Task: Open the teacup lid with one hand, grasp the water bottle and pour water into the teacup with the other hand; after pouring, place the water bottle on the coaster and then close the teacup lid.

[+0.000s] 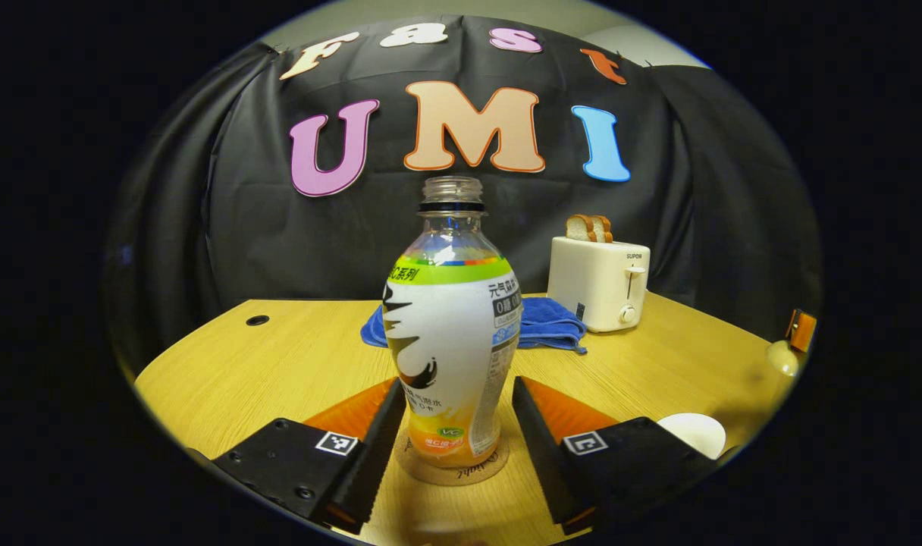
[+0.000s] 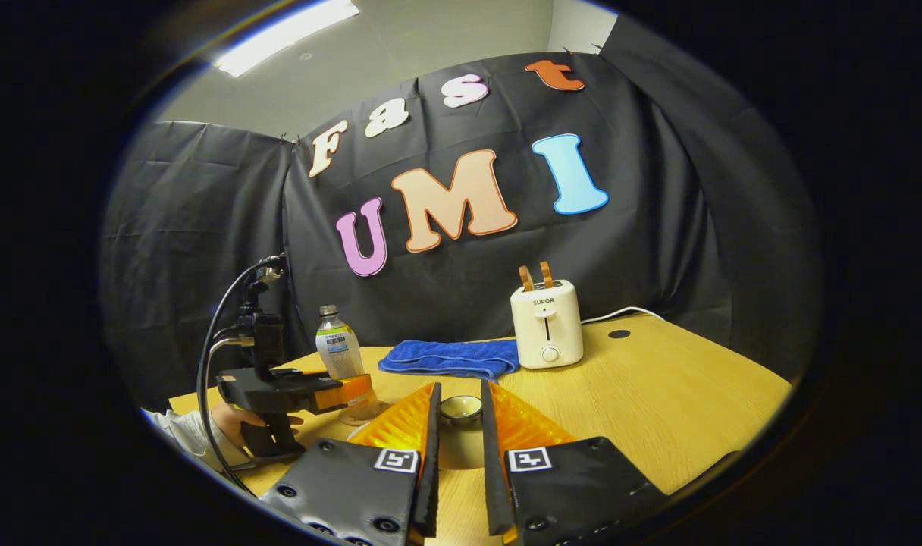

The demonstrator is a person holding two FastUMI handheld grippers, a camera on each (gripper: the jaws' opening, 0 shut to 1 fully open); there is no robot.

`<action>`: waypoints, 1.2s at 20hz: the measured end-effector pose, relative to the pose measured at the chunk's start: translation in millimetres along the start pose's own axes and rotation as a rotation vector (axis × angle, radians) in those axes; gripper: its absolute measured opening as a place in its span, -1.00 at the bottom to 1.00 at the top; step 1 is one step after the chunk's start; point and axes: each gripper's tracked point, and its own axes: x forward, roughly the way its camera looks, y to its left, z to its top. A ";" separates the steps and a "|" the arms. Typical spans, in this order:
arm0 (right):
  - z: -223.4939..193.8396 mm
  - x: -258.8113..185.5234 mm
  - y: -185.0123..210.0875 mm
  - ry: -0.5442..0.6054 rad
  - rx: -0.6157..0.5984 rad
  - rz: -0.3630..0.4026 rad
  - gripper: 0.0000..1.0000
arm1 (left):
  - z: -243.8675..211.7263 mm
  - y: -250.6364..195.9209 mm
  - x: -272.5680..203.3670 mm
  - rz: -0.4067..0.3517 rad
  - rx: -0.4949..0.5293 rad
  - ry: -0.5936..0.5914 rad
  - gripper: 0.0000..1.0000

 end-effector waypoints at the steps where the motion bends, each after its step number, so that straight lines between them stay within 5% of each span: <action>1: -0.7 1.1 1.7 0.002 0.000 0.004 -0.43 | 0.0 0.5 -1.2 0.003 0.007 -0.004 0.72; 6: -7.9 1.6 23.1 0.012 -0.001 0.044 -0.43 | 5.5 3.5 -16.2 0.024 0.012 -0.035 0.97; 24: -45.9 51.9 73.6 0.101 -0.019 0.108 -0.43 | 24.5 40.5 -129.8 0.149 -0.083 -0.226 0.92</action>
